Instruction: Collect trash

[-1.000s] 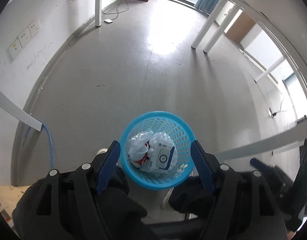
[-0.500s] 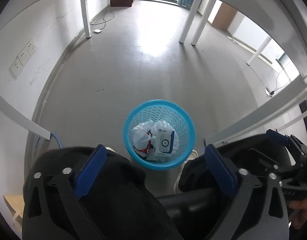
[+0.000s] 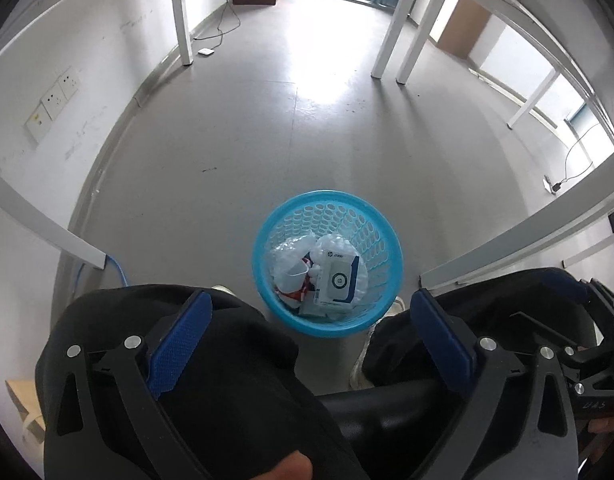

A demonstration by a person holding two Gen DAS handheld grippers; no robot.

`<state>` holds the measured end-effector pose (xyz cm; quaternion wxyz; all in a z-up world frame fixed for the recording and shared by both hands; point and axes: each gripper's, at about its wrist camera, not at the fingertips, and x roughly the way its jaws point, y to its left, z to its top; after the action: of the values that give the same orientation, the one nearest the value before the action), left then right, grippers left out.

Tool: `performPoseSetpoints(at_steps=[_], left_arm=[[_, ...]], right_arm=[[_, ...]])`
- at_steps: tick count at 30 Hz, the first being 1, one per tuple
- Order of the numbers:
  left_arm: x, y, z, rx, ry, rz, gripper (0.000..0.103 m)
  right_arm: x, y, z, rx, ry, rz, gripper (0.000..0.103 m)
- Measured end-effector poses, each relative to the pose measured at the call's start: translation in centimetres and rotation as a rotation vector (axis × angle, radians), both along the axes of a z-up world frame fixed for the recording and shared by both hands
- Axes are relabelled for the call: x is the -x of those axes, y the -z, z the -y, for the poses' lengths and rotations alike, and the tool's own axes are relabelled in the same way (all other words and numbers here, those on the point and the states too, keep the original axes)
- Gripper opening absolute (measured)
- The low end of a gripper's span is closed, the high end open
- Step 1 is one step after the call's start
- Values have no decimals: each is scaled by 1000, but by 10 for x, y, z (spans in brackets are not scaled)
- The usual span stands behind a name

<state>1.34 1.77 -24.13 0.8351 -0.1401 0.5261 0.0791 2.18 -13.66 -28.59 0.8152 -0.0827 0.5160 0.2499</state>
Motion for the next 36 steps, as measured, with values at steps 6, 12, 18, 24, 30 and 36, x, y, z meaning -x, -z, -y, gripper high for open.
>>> performPoseSetpoints(at_steps=[6,12,18,24,30,36], left_arm=[[-2,-2,5,-38,34,-2,97],[-4,-1,13,-50,77,-13,97],[-3,0,14,-46,74,-23,97],[-4,-1,15,-48,75,-25,97],[-3,0,15,-42,70,-30,97],[-3,0,9,-54,29,-24,97]], right_arm=[[0,0,-2,-14,0,-2,95],[-1,1,-1,-18,2,-10,95],[-1,2,-1,-16,-2,-16,95],[-3,2,0,-16,-3,-22,95],[-4,2,-2,-9,-4,-20,95],[-3,3,-3,-9,-1,-22,95]])
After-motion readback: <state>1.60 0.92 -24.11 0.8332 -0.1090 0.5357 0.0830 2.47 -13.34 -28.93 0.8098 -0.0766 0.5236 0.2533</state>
